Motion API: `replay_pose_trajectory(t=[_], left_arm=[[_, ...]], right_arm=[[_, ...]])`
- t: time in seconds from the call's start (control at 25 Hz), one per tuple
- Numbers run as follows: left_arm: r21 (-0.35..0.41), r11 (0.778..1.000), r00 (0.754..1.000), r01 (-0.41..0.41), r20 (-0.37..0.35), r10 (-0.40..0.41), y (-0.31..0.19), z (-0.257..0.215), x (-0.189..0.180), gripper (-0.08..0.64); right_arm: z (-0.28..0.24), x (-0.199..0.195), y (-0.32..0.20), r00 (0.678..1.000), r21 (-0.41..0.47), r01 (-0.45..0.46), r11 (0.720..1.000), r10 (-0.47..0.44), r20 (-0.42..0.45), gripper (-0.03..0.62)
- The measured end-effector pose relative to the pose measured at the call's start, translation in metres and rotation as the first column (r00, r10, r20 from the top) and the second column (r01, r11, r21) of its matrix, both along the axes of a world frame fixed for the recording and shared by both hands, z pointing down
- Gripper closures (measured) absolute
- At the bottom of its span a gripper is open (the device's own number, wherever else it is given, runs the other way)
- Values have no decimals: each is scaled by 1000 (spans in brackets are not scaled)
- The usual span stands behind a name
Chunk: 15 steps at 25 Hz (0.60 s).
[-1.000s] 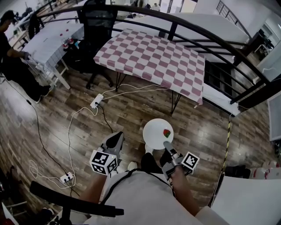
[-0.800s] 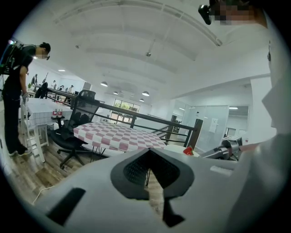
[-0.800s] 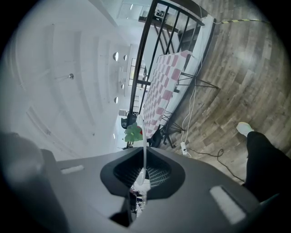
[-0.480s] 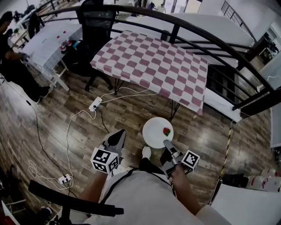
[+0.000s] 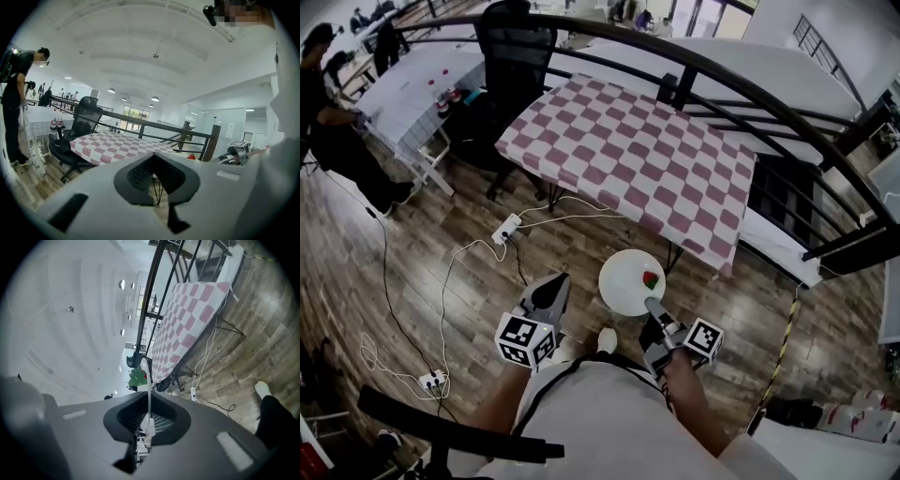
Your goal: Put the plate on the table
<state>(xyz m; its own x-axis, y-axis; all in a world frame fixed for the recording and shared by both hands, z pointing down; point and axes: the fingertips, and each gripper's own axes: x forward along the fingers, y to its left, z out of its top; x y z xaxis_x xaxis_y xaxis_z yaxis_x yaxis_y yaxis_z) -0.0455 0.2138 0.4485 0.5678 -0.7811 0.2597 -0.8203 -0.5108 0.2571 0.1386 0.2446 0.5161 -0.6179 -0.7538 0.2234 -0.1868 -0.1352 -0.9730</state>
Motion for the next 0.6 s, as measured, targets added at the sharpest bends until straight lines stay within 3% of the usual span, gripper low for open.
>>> replay_pose_trajectory(t=[0.6], left_arm=[[-16,996,996,87,16,-87,-54,8,45,558]], right_arm=[[21,44,-65,996,-23,85,996,-85,16,575]])
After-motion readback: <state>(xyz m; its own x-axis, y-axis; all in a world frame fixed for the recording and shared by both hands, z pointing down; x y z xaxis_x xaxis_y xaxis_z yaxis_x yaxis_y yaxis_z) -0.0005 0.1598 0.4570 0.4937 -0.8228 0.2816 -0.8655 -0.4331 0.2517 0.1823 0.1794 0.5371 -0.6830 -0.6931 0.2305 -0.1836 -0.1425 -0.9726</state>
